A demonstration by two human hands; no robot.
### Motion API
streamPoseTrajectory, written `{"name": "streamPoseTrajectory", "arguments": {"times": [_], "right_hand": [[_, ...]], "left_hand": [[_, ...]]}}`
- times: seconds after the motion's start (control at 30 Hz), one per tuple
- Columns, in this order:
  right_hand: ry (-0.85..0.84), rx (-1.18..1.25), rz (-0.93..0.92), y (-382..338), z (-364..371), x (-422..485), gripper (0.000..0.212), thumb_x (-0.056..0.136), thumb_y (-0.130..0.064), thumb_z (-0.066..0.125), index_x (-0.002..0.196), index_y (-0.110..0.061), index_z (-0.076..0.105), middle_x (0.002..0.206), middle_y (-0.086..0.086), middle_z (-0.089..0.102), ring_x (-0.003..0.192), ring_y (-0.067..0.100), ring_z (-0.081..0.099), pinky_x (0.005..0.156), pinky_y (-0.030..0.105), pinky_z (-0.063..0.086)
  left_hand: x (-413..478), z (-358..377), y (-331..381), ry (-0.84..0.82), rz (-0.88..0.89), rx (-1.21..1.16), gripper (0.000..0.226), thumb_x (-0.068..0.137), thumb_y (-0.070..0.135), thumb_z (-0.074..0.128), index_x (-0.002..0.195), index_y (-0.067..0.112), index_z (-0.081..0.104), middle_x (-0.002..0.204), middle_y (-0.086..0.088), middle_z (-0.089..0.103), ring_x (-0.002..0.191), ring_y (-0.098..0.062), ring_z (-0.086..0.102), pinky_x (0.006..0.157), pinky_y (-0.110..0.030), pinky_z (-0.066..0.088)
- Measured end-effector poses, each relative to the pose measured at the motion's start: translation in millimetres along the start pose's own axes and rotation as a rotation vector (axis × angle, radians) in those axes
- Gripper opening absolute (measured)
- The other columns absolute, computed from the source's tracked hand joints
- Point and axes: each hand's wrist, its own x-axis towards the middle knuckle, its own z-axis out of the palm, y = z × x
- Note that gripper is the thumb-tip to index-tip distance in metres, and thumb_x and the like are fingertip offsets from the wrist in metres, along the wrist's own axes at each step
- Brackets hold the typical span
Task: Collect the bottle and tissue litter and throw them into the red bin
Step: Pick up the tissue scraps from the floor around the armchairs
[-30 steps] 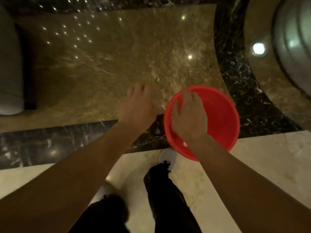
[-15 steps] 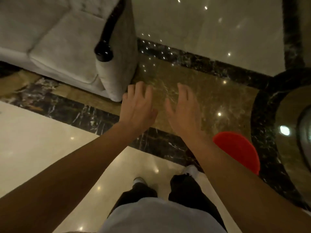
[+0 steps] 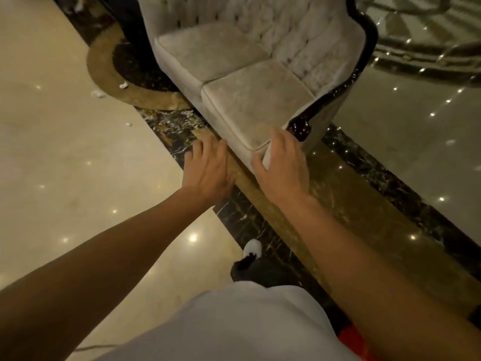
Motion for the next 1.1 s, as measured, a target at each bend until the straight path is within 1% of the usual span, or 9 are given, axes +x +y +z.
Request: {"name": "streamPoseTrajectory", "arguments": {"times": [0.1, 0.23, 0.4, 0.5, 0.63, 0.8, 0.97, 1.03, 1.1], "right_hand": [[-0.063, 0.014, -0.082, -16.6, 26.9, 41.4, 0.049, 0.095, -0.038, 0.050, 0.136, -0.013, 0.042, 0.135, 0.011, 0.051, 0.120, 0.026, 0.048, 0.094, 0.039, 0.044], [-0.133, 0.036, -0.169, -28.7, 67.1, 117.7, 0.044, 0.095, -0.035, 0.050, 0.133, -0.013, 0.044, 0.128, 0.010, 0.054, 0.109, 0.023, 0.051, 0.085, 0.035, 0.046], [-0.275, 0.084, -0.269, -56.4, 122.6, 225.4, 0.049, 0.094, -0.036, 0.050, 0.138, -0.016, 0.041, 0.132, 0.007, 0.052, 0.114, 0.023, 0.049, 0.091, 0.037, 0.048], [-0.333, 0.140, -0.337, -89.7, 160.0, 288.6, 0.050, 0.095, -0.037, 0.050, 0.139, -0.016, 0.041, 0.135, 0.007, 0.051, 0.120, 0.024, 0.048, 0.095, 0.039, 0.046], [-0.367, 0.174, -0.404, -163.0, 216.4, 372.5, 0.049, 0.094, -0.035, 0.051, 0.138, -0.016, 0.043, 0.132, 0.005, 0.052, 0.119, 0.022, 0.047, 0.096, 0.039, 0.045], [-0.377, 0.205, -0.554, -261.1, 298.7, 467.0, 0.044, 0.094, -0.032, 0.052, 0.133, -0.011, 0.048, 0.125, 0.009, 0.055, 0.112, 0.027, 0.050, 0.089, 0.039, 0.044], [-0.432, 0.166, -0.562, -363.3, 374.7, 563.1, 0.049, 0.096, -0.032, 0.050, 0.138, -0.009, 0.043, 0.131, 0.011, 0.051, 0.115, 0.028, 0.047, 0.093, 0.041, 0.044], [-0.444, 0.134, -0.558, -398.7, 395.9, 598.6, 0.048, 0.096, -0.033, 0.050, 0.137, -0.009, 0.043, 0.130, 0.011, 0.052, 0.113, 0.028, 0.048, 0.091, 0.042, 0.046], [-0.458, 0.127, -0.538, -429.4, 410.3, 632.8, 0.048, 0.096, -0.034, 0.049, 0.137, -0.010, 0.044, 0.129, 0.011, 0.052, 0.112, 0.028, 0.048, 0.088, 0.043, 0.047]], "left_hand": [[25.5, 3.6, -41.1, -0.029, -0.114, 0.005, 0.077, 0.078, 0.053, 0.061, 0.138, 0.013, 0.033, 0.139, -0.018, 0.036, 0.119, -0.037, 0.038, 0.092, -0.049, 0.043], [83.8, 2.4, -107.4, -0.103, -0.277, 0.013, 0.059, 0.083, 0.046, 0.059, 0.130, 0.012, 0.043, 0.126, -0.017, 0.051, 0.110, -0.036, 0.046, 0.081, -0.044, 0.048], [141.5, -15.1, -192.1, -0.214, -0.444, 0.058, 0.048, 0.087, 0.037, 0.057, 0.126, 0.011, 0.047, 0.122, -0.016, 0.054, 0.108, -0.035, 0.049, 0.075, -0.042, 0.048], [165.5, -28.2, -236.3, -0.221, -0.496, 0.093, 0.044, 0.088, 0.035, 0.054, 0.125, 0.012, 0.048, 0.120, -0.014, 0.054, 0.107, -0.033, 0.048, 0.071, -0.040, 0.048], [199.1, -37.7, -305.3, -0.236, -0.568, 0.115, 0.040, 0.088, 0.035, 0.051, 0.121, 0.013, 0.048, 0.117, -0.012, 0.054, 0.103, -0.032, 0.048, 0.068, -0.040, 0.050], [266.5, -27.5, -422.5, -0.220, -0.640, 0.119, 0.041, 0.088, 0.036, 0.052, 0.121, 0.012, 0.047, 0.116, -0.012, 0.053, 0.104, -0.032, 0.048, 0.073, -0.043, 0.052], [358.3, -18.7, -560.2, -0.213, -0.604, 0.088, 0.037, 0.086, 0.035, 0.052, 0.115, 0.012, 0.048, 0.112, -0.013, 0.052, 0.099, -0.033, 0.048, 0.067, -0.039, 0.047], [392.0, -21.0, -614.1, -0.252, -0.589, 0.082, 0.037, 0.086, 0.036, 0.052, 0.115, 0.012, 0.047, 0.112, -0.013, 0.052, 0.100, -0.033, 0.048, 0.064, -0.037, 0.042], [425.5, -24.3, -664.1, -0.294, -0.564, 0.092, 0.038, 0.086, 0.037, 0.052, 0.115, 0.013, 0.047, 0.114, -0.013, 0.052, 0.103, -0.034, 0.049, 0.065, -0.037, 0.042]]}}
